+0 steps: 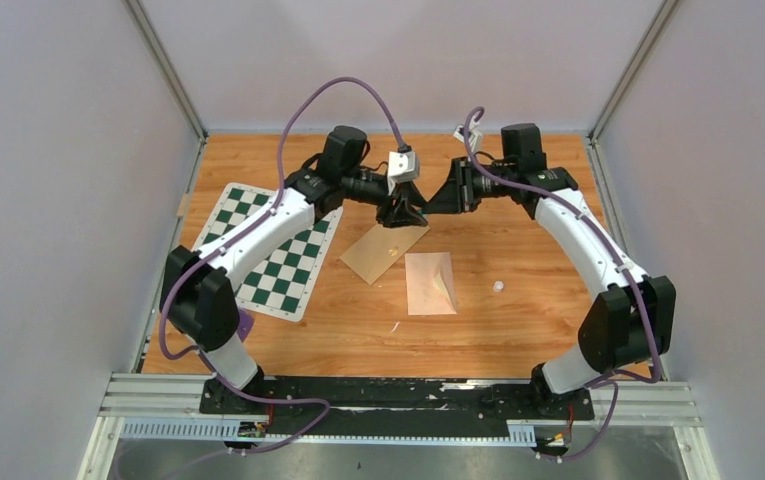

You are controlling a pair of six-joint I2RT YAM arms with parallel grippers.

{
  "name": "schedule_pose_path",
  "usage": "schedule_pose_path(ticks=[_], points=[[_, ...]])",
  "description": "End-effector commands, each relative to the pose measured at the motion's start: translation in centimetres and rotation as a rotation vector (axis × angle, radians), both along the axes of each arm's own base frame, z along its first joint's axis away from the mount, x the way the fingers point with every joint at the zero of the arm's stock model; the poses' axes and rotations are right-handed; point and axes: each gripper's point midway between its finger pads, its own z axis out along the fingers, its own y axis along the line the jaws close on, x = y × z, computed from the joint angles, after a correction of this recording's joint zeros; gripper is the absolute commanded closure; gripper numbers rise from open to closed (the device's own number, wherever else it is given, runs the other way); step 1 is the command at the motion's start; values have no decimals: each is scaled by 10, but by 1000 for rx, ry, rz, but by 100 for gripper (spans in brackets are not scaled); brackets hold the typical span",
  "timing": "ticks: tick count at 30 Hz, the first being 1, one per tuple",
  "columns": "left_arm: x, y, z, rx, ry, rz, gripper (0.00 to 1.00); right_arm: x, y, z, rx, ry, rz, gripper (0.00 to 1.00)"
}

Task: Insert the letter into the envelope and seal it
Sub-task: Adjust the solid glue.

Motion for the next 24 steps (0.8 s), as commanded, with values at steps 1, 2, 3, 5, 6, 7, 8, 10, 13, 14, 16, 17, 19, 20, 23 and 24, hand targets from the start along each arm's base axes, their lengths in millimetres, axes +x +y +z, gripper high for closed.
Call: schedule_pose_path(ticks=[1, 2, 3, 5, 6, 7, 8, 10, 13, 14, 16, 17, 19, 20, 23, 24], points=[[-8, 5, 19, -4, -95, -31, 47, -14, 15, 19, 4, -122, 98, 100], [-6, 3, 19, -3, -85, -31, 48, -15, 17, 19, 3, -123, 101, 100], [-7, 3, 17, 2, -72, -35, 50, -17, 18, 20, 4, -126, 105, 100], [-8, 2, 14, 9, -57, -38, 54, -18, 20, 21, 1, -139, 104, 100], [-8, 2, 13, 12, -52, -39, 58, -17, 20, 22, -2, -146, 100, 100], [-8, 3, 11, 14, -45, -38, 60, -17, 20, 22, -4, -149, 96, 100], [-9, 3, 10, 16, -41, -38, 63, -16, 19, 23, -6, -154, 91, 100], [-10, 3, 7, 22, -25, -37, 67, -16, 18, 23, -11, -156, 84, 100], [-9, 4, 1, 38, -3, -25, 72, -15, 18, 22, -14, -157, 80, 100], [-7, 4, -2, 50, 8, -15, 73, -15, 18, 23, -15, -157, 78, 100], [-4, 4, -8, 64, 30, 0, 73, -15, 19, 21, -16, -152, 78, 100], [-3, 3, -9, 66, 45, 7, 73, -15, 19, 20, -16, -150, 78, 100], [0, 1, -16, 70, 83, 25, 67, -13, 20, 20, -18, -142, 71, 100], [2, -1, -17, 64, 85, 31, 63, -12, 21, 20, -15, -141, 68, 100], [7, -4, -24, 64, 128, 60, 64, -11, 23, 20, -10, -129, 69, 100], [11, -5, -24, 62, 123, 72, 65, -11, 23, 20, -9, -130, 68, 100]])
